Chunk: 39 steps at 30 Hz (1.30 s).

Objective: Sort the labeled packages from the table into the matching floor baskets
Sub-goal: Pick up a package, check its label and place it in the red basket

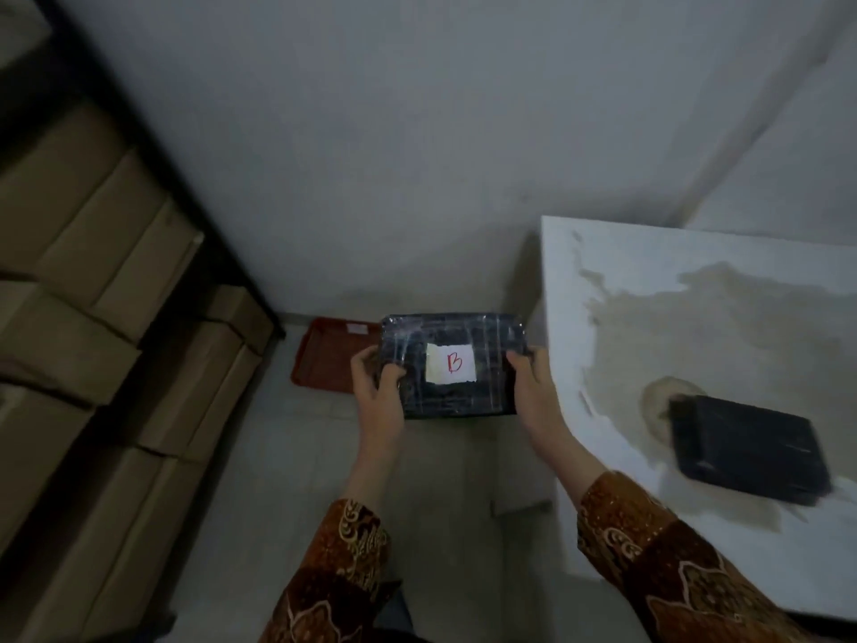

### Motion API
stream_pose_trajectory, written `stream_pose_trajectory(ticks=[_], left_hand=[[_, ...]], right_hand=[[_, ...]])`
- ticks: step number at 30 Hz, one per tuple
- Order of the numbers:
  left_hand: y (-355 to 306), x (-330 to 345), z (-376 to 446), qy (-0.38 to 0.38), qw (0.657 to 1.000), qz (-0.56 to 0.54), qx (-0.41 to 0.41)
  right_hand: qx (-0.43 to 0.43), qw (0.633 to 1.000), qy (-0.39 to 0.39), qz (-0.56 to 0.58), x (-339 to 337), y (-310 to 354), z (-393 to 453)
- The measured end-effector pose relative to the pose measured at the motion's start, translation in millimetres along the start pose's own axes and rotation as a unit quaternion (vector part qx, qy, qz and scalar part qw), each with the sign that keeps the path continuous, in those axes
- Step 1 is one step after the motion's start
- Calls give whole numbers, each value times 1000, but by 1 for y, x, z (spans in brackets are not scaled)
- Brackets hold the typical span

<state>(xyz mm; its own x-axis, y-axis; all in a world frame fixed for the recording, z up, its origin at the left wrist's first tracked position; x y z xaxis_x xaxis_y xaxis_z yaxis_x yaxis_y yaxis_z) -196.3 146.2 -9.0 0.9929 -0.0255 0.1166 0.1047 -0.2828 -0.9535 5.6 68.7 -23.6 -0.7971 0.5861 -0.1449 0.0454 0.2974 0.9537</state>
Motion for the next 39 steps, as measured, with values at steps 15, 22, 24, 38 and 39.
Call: stream_pose_trajectory(ticks=[15,22,24,38,39], left_hand=[[120,-188,291,23,956,269,-111],[261,-226,416,24,949,288,-124],[306,-228,456,36,950,285,-125],[534,-213,628,172,930,297,-134],[534,-213,628,174,928,302,-132]], right_hand=[[163,960,23,-228,306,-137,147],[158,957,78,-232,390,-277,256],[151,957,92,-231,411,-322,288],[126,968,129,-175,483,-529,435],[130,967,135,-173,484,-530,434]])
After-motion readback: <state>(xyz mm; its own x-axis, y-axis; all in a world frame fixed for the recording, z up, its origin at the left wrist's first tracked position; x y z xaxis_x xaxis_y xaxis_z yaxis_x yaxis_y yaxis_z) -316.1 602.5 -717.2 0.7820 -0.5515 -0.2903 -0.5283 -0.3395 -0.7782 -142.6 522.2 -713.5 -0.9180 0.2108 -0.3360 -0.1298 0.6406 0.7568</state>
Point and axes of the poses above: each hand's wrist, its own z-axis towards the middle knuckle, its own x-axis out of the palm, y = z × x, the point moved 7 cm from there along z, towards the middle knuckle, and after that the axes turned 2 degrees about -x, right-handed, at the moved point
